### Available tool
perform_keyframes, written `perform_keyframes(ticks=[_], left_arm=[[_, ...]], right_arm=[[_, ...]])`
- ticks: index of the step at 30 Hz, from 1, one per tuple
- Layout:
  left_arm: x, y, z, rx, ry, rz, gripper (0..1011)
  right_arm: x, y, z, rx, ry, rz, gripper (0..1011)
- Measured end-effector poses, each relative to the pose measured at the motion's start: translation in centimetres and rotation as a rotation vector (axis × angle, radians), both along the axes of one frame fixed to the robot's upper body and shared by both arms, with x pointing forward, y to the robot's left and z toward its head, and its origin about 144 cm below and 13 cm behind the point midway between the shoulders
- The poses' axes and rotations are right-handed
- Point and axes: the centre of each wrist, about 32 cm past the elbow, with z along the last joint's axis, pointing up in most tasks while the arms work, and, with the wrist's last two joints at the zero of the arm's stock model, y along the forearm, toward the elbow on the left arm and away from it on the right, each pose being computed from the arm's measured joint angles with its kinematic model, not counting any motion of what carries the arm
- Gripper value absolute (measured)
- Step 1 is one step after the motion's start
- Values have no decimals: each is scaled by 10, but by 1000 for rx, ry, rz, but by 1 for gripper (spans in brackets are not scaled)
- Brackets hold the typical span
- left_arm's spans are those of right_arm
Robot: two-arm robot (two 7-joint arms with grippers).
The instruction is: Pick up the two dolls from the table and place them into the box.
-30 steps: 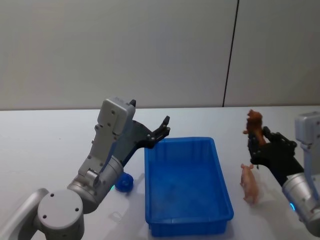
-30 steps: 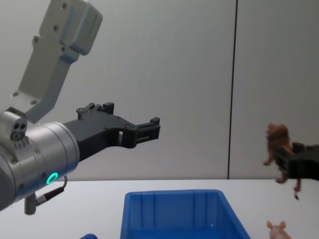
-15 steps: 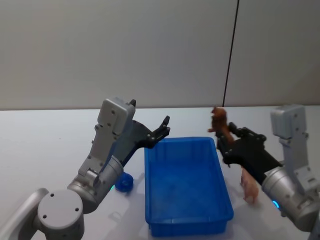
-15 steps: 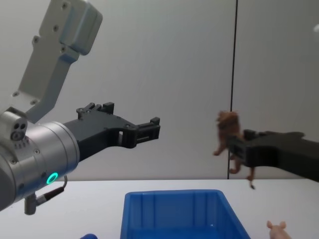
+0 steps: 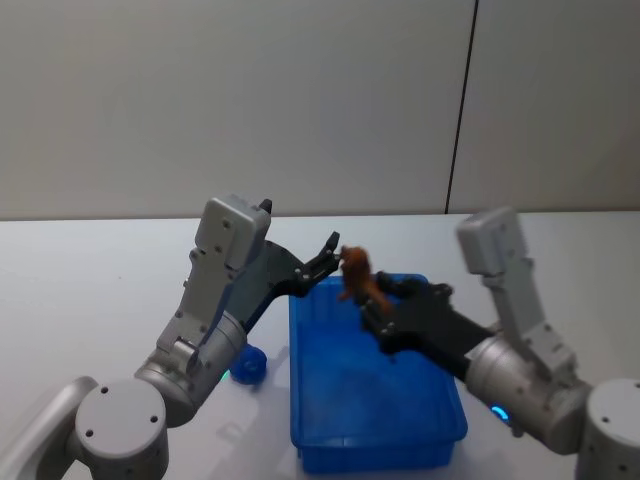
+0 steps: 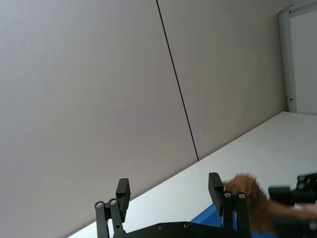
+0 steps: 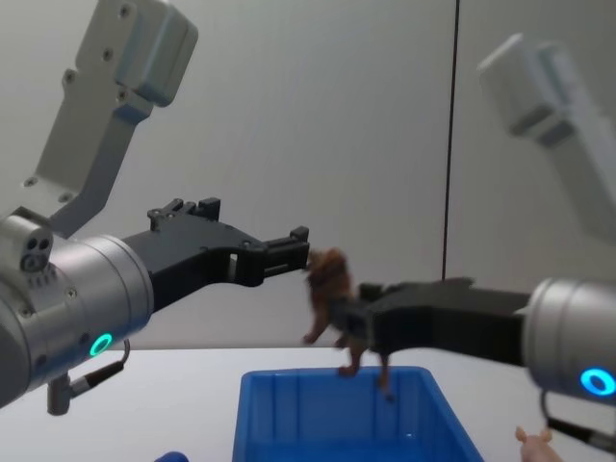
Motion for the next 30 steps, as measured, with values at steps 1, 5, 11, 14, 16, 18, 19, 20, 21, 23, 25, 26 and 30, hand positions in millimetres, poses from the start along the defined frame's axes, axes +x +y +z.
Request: perform_keyframes(ticks=[1, 5, 11, 14, 16, 18, 19, 20, 21, 23, 25, 26, 30], left_arm=[[0, 0, 0, 0, 0, 0, 1001], [0, 0, 0, 0, 0, 0, 1001], [0, 0, 0, 0, 0, 0, 1001], [0, 0, 0, 0, 0, 0, 1001], [0, 0, 0, 0, 0, 0, 1001], [0, 0, 0, 0, 0, 0, 1001], [0, 0, 0, 0, 0, 0, 1001], [0, 0, 0, 0, 0, 0, 1001], [0, 0, 0, 0, 0, 0, 1001], [0, 0, 0, 0, 0, 0, 1001], [0, 0, 0, 0, 0, 0, 1001], [0, 0, 0, 0, 0, 0, 1001], [0, 0, 0, 0, 0, 0, 1001]], right_arm=[[1, 2, 0, -5, 7, 7, 315], [5, 11, 1, -35, 45, 43, 315], [10, 23, 2, -86, 97, 56, 315], [12, 27, 2, -104, 112, 45, 315], [13, 28, 2, -114, 118, 33, 315], [14, 30, 2, -127, 123, 15, 315], [15, 30, 2, -130, 124, 10, 315], [15, 30, 2, -134, 125, 3, 315], [16, 31, 2, -143, 126, -9, 315], [17, 31, 1, -154, 127, -25, 315], [18, 30, 1, -160, 129, -33, 315], [18, 30, 0, -166, 131, -41, 315], [20, 30, -1, -178, 135, -55, 315]])
